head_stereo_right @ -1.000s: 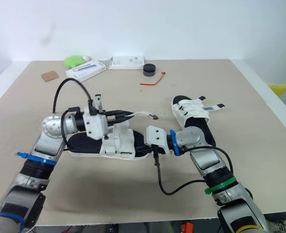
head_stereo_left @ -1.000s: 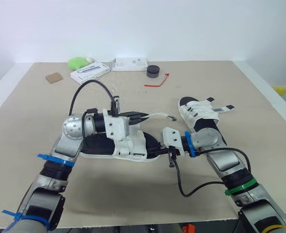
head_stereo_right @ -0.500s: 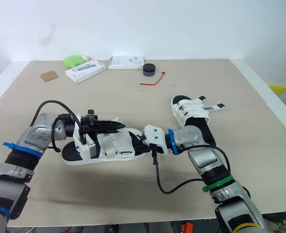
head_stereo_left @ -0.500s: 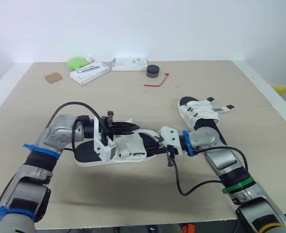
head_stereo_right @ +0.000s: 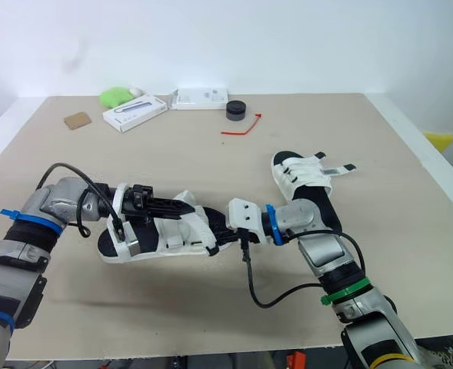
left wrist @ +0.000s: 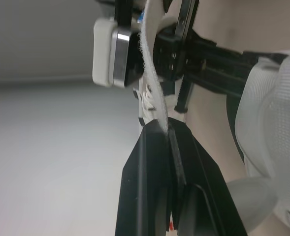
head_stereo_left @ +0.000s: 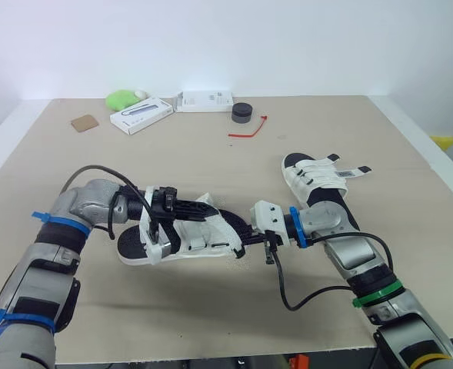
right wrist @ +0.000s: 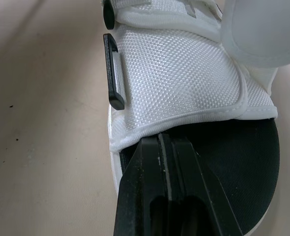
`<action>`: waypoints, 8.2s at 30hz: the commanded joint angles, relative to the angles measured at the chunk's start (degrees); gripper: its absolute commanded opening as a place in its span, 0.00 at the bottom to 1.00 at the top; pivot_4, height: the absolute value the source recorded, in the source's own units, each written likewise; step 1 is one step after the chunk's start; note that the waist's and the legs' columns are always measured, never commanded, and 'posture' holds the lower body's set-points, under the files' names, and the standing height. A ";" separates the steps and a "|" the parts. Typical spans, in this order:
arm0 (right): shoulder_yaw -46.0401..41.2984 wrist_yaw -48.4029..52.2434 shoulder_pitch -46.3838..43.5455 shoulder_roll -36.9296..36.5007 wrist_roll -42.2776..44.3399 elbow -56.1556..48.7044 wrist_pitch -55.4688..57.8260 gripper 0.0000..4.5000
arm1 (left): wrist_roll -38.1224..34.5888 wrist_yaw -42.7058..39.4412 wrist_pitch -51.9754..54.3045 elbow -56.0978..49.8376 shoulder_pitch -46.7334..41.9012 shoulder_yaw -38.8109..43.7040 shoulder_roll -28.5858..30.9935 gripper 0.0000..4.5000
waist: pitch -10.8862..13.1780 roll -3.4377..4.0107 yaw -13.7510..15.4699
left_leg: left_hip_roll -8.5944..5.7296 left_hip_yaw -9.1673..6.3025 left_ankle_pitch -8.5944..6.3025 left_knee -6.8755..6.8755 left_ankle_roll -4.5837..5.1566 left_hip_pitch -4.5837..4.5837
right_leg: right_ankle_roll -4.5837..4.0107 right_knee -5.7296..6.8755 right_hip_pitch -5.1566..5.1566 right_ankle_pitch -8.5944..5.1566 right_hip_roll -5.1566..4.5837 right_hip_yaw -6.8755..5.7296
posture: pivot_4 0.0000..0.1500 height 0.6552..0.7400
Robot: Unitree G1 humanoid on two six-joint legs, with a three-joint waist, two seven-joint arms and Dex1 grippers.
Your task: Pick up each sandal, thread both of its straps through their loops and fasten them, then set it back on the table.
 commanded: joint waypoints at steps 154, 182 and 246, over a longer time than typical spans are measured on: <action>0.55 0.41 1.05 0.32 -1.49 -1.09 0.39 0.00 | -64.36 -44.57 143.88 -35.07 6.84 -1.28 -0.12 0.01 | 0.02 -0.06 -0.18 | 0.20 -0.26 -0.09 0.08 -0.13 0.09 | -0.11 0.26 -0.06 -0.46 0.66 0.02 | 1.00 1.00; 0.71 -0.01 1.47 0.23 -1.63 -1.48 0.25 0.00 | -64.58 -42.09 147.78 -36.23 6.73 -0.04 -3.42 0.01 | 0.00 -0.07 -0.15 | 0.14 -0.26 -0.10 0.08 -0.12 0.09 | -0.05 0.25 -0.03 -0.49 0.58 0.03 | 1.00 1.00; 0.27 0.21 0.84 -0.10 -1.72 -0.89 0.26 0.00 | -56.39 -42.10 135.80 -36.01 9.24 -5.22 -1.99 0.07 | -0.04 -0.05 -0.16 | 0.08 -0.23 -0.10 0.07 -0.10 0.89 | -0.05 0.18 0.74 -0.60 0.51 0.11 | 1.00 1.00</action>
